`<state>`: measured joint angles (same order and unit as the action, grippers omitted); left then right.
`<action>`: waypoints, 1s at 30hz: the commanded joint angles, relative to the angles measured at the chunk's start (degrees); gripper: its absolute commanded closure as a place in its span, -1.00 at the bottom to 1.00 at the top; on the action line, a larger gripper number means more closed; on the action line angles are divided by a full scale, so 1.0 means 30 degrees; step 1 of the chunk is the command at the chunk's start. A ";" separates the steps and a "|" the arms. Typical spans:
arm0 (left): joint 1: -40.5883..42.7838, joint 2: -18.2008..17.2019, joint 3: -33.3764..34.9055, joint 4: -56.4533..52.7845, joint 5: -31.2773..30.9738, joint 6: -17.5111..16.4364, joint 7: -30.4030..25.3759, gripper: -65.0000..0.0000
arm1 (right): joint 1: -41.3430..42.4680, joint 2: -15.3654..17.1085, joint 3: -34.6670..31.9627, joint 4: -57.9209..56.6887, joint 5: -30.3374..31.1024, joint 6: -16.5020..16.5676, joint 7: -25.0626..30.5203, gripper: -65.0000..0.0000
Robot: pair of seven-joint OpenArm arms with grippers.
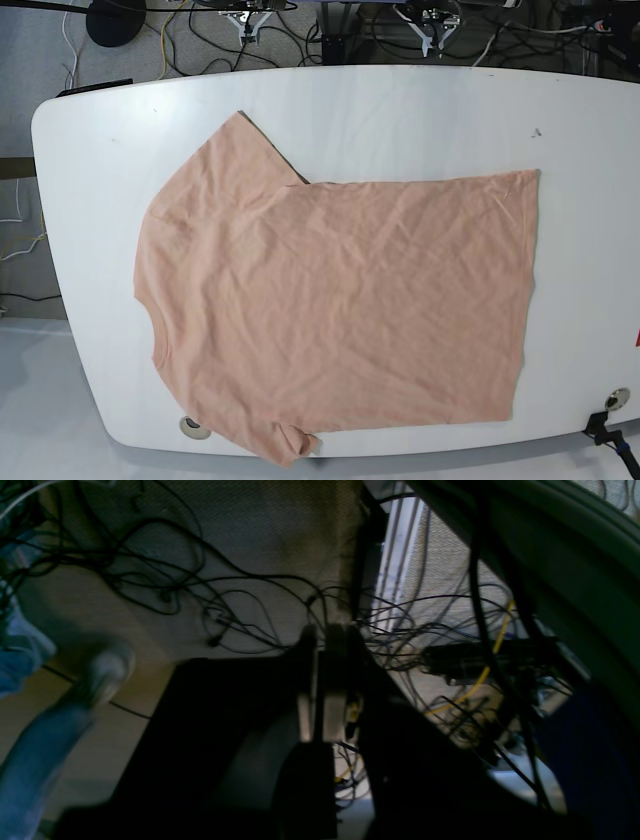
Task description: Fold the T-shirt properly
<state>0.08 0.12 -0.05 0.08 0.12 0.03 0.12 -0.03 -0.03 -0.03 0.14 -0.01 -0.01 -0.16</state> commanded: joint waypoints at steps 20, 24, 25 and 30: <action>-0.0071 -0.0074 0.0071 -0.0026 0.0241 0.0035 -0.0368 1.00 | 0.0146 -0.0076 0.0018 0.0038 -0.0087 0.0262 0.0369 1.00; -0.0054 -0.0044 0.0142 -0.0026 0.0233 -0.0036 -0.0400 0.99 | 0.0122 -0.0061 0.0030 -0.0004 -0.0053 0.0194 0.0791 1.00; -0.0041 -0.0063 0.0130 -0.0026 0.0235 0.0033 -0.0426 0.99 | 0.0063 -0.0089 0.0017 -0.0011 -0.0033 0.0182 0.0939 1.00; 0.0049 -0.0116 0.0075 -0.0026 0.0239 0.0059 -0.0551 1.00 | -0.0004 -0.0072 0.0045 -0.0047 -0.0138 0.0165 0.1760 1.00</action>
<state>0.01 -0.03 0.27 0.08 0.99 0.03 -1.17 0.21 -0.19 0.01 0.21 -0.21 0.38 4.47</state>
